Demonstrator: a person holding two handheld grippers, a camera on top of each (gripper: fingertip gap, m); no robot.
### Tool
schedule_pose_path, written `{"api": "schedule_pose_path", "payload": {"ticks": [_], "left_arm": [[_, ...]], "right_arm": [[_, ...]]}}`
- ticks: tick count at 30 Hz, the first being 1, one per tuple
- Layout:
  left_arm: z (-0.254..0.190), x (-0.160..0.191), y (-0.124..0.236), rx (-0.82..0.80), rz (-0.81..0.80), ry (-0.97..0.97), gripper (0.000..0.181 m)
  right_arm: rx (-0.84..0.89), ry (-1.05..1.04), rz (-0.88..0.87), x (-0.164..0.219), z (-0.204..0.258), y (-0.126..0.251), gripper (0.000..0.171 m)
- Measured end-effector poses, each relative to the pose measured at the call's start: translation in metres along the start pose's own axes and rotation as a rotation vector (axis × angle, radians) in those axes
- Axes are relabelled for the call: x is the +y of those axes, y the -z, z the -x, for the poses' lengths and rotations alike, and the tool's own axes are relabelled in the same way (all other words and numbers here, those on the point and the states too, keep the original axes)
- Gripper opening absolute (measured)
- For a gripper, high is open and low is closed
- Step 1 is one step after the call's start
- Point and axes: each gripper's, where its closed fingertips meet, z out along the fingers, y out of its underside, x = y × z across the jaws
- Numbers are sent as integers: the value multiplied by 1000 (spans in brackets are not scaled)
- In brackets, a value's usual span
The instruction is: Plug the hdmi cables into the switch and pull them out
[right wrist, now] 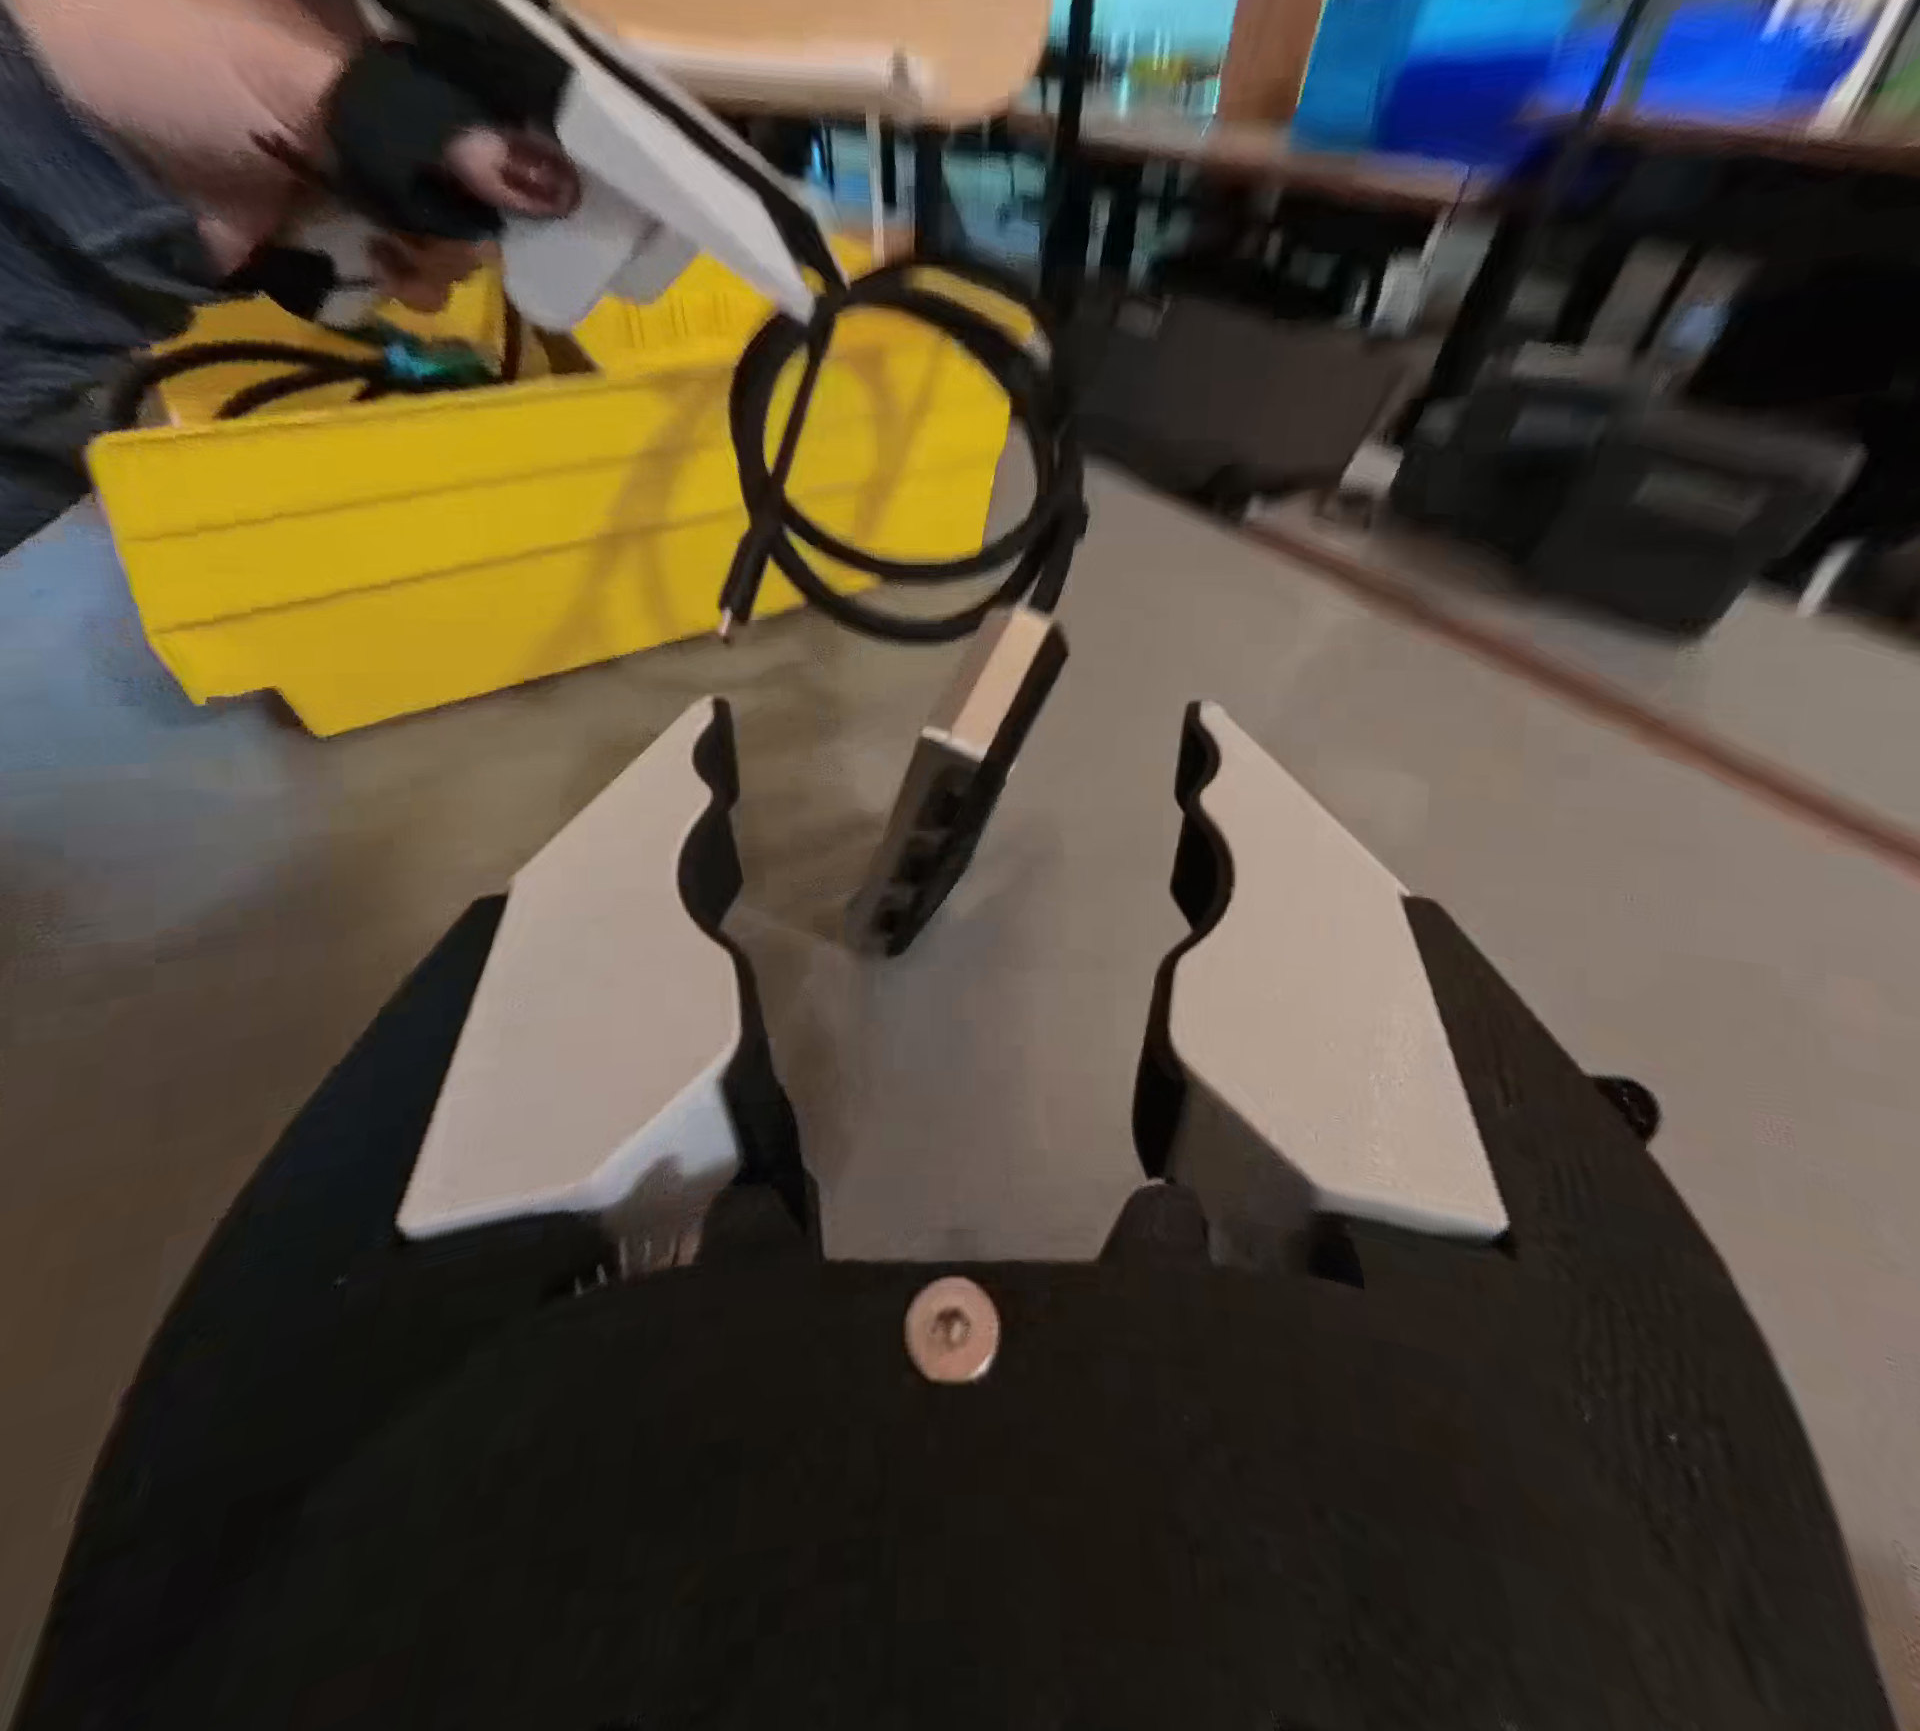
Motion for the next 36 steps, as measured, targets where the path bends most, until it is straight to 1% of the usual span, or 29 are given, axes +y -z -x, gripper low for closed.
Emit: {"api": "schedule_pose_path", "payload": {"ticks": [1,2,4,5,8,11,13,14,16,17,22,24,26,29,31,33,36], "left_arm": [[0,0,-1,1,1,-3,56],[-1,1,-2,4,6,-3,55],[0,-1,3,0,0,-5,56],[2,-6,9,-7,-25,-9,56],[8,-25,35,-21,-138,-12,54],[16,-42,62,-52,-242,-20,50],[22,-51,81,-92,-296,-21,47],[26,-55,90,-115,-324,-18,46],[30,-62,109,-161,-379,-21,43],[32,-64,118,-187,-397,-30,43],[50,-68,161,-355,-465,-66,41],[54,-69,175,-377,-493,-58,41],[56,-70,184,-359,-528,-42,41],[58,-69,192,-302,-570,-4,41],[62,-67,197,-286,-584,20,41],[65,-67,202,-279,-607,35,41],[63,-69,212,-249,-656,35,41]], "right_arm": [[0,-45,72,11,2,-6,82],[16,-64,133,20,3,-11,76],[74,-41,207,34,2,-17,48],[96,-13,213,36,3,-19,27],[164,56,202,29,-1,-18,22],[261,118,26,-13,-10,-3,19],[282,172,-44,-39,-9,2,18],[291,210,-54,-49,-9,-1,18],[286,313,-43,-72,-7,-16,18],[272,363,-53,-91,-4,-24,18],[197,564,-177,-215,17,-64,18],[175,647,-201,-254,30,-80,18],[151,706,-223,-286,44,-95,18],[102,742,-190,-313,59,-117,18],[98,740,-212,-332,65,-122,18],[122,692,-311,-357,69,-113,18],[214,731,-399,-374,67,-92,18]]}}
